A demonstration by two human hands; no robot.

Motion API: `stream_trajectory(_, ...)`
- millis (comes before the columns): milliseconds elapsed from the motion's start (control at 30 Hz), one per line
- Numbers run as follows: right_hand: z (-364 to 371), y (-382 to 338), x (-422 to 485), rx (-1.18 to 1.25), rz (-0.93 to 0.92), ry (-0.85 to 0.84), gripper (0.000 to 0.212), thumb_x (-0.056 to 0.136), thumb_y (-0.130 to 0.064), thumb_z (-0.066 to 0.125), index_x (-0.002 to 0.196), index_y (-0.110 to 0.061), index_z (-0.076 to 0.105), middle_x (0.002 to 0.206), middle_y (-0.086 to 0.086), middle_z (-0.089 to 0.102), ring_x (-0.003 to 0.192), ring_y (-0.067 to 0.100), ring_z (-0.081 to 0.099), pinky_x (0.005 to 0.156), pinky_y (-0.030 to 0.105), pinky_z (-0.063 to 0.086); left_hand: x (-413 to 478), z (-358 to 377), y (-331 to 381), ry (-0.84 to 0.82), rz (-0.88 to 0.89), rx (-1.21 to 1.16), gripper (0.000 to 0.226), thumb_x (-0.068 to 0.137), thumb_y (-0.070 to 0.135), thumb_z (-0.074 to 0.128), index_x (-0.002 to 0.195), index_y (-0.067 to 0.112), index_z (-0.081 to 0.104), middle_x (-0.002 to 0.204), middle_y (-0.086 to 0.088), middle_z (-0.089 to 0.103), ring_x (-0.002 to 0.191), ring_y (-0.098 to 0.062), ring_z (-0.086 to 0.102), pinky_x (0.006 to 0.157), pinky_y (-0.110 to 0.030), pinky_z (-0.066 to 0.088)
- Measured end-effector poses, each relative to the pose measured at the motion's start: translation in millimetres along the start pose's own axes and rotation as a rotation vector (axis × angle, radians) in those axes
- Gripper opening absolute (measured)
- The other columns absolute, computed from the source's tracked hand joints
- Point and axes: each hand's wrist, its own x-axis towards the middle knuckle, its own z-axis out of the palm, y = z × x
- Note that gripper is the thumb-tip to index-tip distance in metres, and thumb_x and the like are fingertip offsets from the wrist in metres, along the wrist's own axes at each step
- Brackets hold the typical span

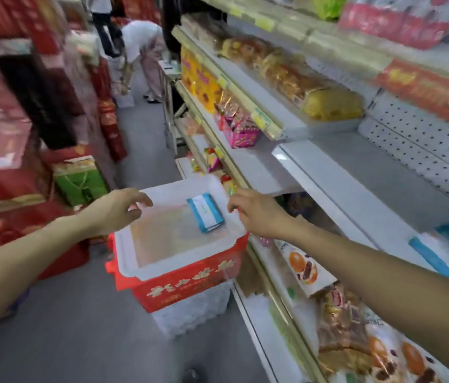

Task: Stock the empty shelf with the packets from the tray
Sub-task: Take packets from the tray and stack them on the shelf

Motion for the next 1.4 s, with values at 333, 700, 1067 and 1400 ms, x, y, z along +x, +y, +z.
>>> stream_trajectory(333,106.3,-20.8,115.8,0.065,0.363,-0.236,0.041,0.099,-0.018,0.05,0.139,-0.01,0.048,0.137,0.018,0.047,0.115,0.038,0.058,0.096,0.043,0.05,-26.7,-0.6,-57.3,0.03,0.009,-0.067,0.036,0.089,0.009,0.061,0.118,0.028,0.068,0.105,0.015,0.056,0.09,-0.011,0.06,0.083,-0.032,0.048)
stream_trajectory(700,140.0,-22.0,137.0,-0.034,0.452,-0.21,0.059,0.098,-0.023,0.062,0.148,-0.013,0.034,0.126,0.017,0.047,0.107,0.031,0.056,0.081,0.039,0.052,-11.9,4.1,-62.6,-0.013,0.042,-0.115,0.037,0.094,0.014,0.056,0.122,0.037,0.065,0.118,0.018,0.056,0.102,-0.002,0.061,0.087,-0.028,0.052)
stream_trajectory(1067,120.0,-32.3,132.6,0.412,0.411,-0.186,0.04,0.093,-0.003,0.066,0.111,-0.033,0.047,0.141,0.011,0.052,0.114,0.029,0.059,0.071,0.041,0.062,-20.2,4.6,-71.5,-0.006,0.028,-0.104,0.037,0.094,0.013,0.056,0.12,0.037,0.066,0.119,0.017,0.057,0.098,-0.003,0.06,0.086,-0.031,0.053)
stream_trajectory(1400,53.2,-31.8,111.3,0.649,0.342,-0.145,0.051,0.082,0.002,0.072,0.11,-0.04,0.062,0.126,-0.003,0.061,0.118,0.016,0.06,0.081,0.038,0.062,-2.6,7.8,-58.1,-0.038,0.054,-0.097,0.035,0.095,0.013,0.057,0.121,0.034,0.067,0.121,0.015,0.058,0.099,-0.004,0.062,0.087,-0.03,0.054)
